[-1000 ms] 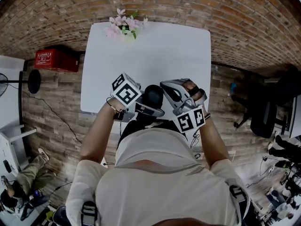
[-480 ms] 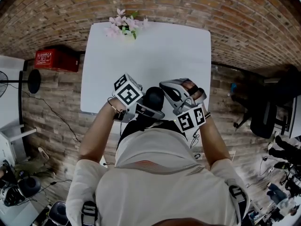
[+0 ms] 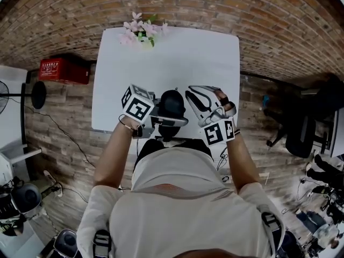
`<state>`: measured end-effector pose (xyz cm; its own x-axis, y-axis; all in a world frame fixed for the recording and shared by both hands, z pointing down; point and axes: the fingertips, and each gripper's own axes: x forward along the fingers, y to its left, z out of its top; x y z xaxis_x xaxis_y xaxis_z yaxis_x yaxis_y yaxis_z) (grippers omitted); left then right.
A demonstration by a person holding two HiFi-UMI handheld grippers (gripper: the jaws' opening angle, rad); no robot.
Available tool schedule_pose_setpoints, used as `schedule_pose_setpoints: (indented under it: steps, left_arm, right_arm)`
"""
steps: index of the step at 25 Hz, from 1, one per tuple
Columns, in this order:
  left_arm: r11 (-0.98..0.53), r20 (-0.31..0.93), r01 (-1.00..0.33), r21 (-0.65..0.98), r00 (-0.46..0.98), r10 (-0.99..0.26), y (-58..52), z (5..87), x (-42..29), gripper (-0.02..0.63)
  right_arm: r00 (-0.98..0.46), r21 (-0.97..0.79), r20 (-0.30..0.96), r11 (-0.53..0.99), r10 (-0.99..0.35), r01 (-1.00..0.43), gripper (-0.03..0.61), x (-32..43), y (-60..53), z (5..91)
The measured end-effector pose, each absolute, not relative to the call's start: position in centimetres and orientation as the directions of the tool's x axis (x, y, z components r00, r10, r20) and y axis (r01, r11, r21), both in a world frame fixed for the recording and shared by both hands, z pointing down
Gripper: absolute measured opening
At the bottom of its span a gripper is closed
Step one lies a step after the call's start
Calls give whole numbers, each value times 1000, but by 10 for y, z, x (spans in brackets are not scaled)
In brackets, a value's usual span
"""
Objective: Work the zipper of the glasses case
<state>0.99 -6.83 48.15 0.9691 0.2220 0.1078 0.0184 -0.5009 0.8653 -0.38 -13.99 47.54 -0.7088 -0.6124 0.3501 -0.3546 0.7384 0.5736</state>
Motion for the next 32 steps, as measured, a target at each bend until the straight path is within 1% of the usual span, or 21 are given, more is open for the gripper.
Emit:
schedule_pose_setpoints:
  steps: [2,4,6,9,11,13,18,21,23,29,32]
  left_arm:
    - [-585,164,-74,807,981,101,-88,482,4,262]
    - [-628,193,-185,756,980,-57,-112,481,-6,262]
    - [-628,179,-286,724,957,-230,-137,476,-21,261]
    - [-607,166,-450,655,869,-466,-168,467,-51,261]
    - [-582,166,-541,607,802,-573,-180,463,-69,262]
    - [-555,161,-609,567,742,-651,-187,457,-86,262]
    - [-485,139,-754,443,592,-794,-188,440,-122,261]
    - [-458,107,-809,369,527,-843,-181,427,-135,262]
    - [-438,87,-840,319,486,-869,-177,419,-142,262]
    - [-374,97,-909,184,396,-913,-171,408,-154,261]
    - [-365,110,-915,170,386,-916,-170,406,-155,262]
  right_arm:
    - [-684,547,345,729,-643,-411,124,5,-146,474]
    - [-660,519,343,720,-668,-460,123,12,-152,474]
    - [-639,490,341,711,-689,-505,121,19,-156,474]
    - [-614,434,336,696,-714,-572,101,28,-162,471]
    - [-595,392,328,679,-733,-621,81,35,-167,464]
    - [-571,343,322,656,-755,-673,67,42,-171,460]
    - [-537,163,297,597,-789,-786,52,63,-180,451]
    - [-527,33,262,553,-809,-832,52,78,-184,444]
    - [-510,-21,240,521,-826,-853,52,87,-185,439]
    - [-460,-52,180,458,-870,-887,51,105,-182,416]
    - [-446,-40,163,445,-880,-894,51,107,-178,408]
